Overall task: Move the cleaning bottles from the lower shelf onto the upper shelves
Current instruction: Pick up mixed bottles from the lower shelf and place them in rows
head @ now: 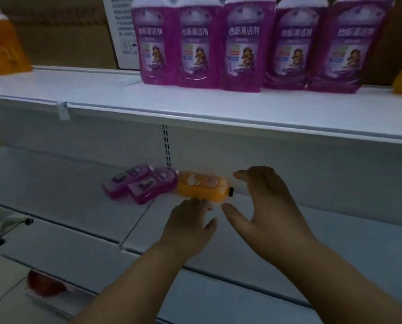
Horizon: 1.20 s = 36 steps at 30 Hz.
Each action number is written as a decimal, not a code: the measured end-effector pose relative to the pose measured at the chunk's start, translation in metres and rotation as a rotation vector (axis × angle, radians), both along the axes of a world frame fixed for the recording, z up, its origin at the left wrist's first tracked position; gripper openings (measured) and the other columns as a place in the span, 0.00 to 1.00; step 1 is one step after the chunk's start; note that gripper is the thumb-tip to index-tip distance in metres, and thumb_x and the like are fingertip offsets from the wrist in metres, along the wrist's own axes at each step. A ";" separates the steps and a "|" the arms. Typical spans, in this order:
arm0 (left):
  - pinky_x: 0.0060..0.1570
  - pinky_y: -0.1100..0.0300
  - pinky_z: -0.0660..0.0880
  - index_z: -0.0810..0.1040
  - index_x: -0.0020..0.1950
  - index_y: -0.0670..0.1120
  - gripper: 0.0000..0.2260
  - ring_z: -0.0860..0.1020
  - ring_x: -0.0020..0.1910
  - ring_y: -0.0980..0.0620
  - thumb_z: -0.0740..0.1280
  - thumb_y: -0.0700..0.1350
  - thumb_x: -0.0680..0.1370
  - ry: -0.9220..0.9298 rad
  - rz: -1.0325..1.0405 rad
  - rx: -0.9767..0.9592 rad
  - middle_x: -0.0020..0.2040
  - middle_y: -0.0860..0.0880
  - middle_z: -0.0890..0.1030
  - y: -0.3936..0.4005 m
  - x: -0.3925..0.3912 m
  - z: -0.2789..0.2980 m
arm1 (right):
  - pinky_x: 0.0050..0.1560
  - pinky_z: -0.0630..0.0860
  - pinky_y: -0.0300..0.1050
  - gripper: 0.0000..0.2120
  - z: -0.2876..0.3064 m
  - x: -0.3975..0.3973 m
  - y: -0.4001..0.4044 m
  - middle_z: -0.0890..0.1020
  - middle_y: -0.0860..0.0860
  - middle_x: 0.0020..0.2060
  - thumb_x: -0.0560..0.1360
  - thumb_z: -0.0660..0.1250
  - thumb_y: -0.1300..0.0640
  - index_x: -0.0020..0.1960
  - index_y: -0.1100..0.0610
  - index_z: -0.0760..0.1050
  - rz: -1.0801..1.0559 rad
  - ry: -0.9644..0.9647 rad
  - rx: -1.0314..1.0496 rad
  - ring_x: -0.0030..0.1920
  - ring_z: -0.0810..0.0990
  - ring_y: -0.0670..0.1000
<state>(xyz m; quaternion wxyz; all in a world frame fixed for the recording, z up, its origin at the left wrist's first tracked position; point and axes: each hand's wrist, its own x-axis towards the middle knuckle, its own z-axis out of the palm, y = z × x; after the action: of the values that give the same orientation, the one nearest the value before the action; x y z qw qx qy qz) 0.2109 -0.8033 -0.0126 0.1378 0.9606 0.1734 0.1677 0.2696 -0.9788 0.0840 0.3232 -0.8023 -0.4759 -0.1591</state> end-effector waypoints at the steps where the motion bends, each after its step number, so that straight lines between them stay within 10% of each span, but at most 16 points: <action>1: 0.54 0.53 0.72 0.74 0.61 0.50 0.15 0.76 0.56 0.49 0.63 0.56 0.79 -0.012 -0.025 0.000 0.58 0.51 0.79 0.017 0.011 -0.002 | 0.52 0.64 0.40 0.24 -0.003 0.002 0.012 0.70 0.47 0.57 0.73 0.68 0.44 0.66 0.51 0.71 -0.028 0.020 -0.007 0.57 0.68 0.47; 11: 0.65 0.45 0.66 0.62 0.76 0.47 0.37 0.69 0.68 0.42 0.72 0.59 0.72 0.216 -0.069 0.414 0.72 0.44 0.71 0.099 0.104 -0.024 | 0.54 0.63 0.37 0.27 -0.025 0.018 0.049 0.66 0.44 0.62 0.73 0.65 0.40 0.69 0.47 0.67 -0.321 0.123 -0.079 0.59 0.62 0.40; 17: 0.58 0.49 0.68 0.73 0.64 0.46 0.39 0.71 0.61 0.43 0.69 0.72 0.63 0.279 -0.123 0.455 0.62 0.43 0.75 0.107 0.115 -0.017 | 0.54 0.68 0.39 0.26 -0.033 0.018 0.054 0.67 0.44 0.63 0.73 0.66 0.41 0.68 0.47 0.67 -0.366 0.173 -0.070 0.60 0.68 0.44; 21: 0.52 0.51 0.76 0.66 0.65 0.48 0.42 0.78 0.56 0.45 0.76 0.68 0.61 0.298 -0.109 0.042 0.60 0.45 0.79 0.091 0.085 -0.019 | 0.52 0.65 0.36 0.25 -0.037 0.018 0.062 0.68 0.44 0.62 0.73 0.65 0.39 0.67 0.47 0.69 -0.320 0.162 -0.053 0.55 0.66 0.40; 27: 0.42 0.58 0.75 0.72 0.60 0.56 0.35 0.80 0.48 0.54 0.71 0.67 0.56 -0.177 0.144 -0.761 0.49 0.57 0.80 0.088 -0.016 -0.002 | 0.55 0.72 0.42 0.21 -0.042 0.021 0.081 0.68 0.42 0.60 0.75 0.65 0.42 0.64 0.47 0.70 -0.185 0.222 0.043 0.60 0.73 0.46; 36: 0.47 0.33 0.79 0.75 0.67 0.50 0.52 0.82 0.49 0.34 0.68 0.82 0.52 -0.613 0.367 -1.267 0.53 0.35 0.81 0.103 -0.149 0.054 | 0.63 0.71 0.51 0.22 -0.087 -0.021 0.205 0.71 0.49 0.67 0.76 0.64 0.43 0.68 0.47 0.70 0.110 0.320 -0.113 0.65 0.71 0.54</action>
<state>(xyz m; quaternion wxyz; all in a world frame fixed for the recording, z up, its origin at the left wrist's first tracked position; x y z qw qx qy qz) 0.0615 -0.7004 0.0409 0.6797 0.5617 0.3490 0.3173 0.2483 -0.7742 -0.0025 0.3574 -0.8071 -0.4696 0.0157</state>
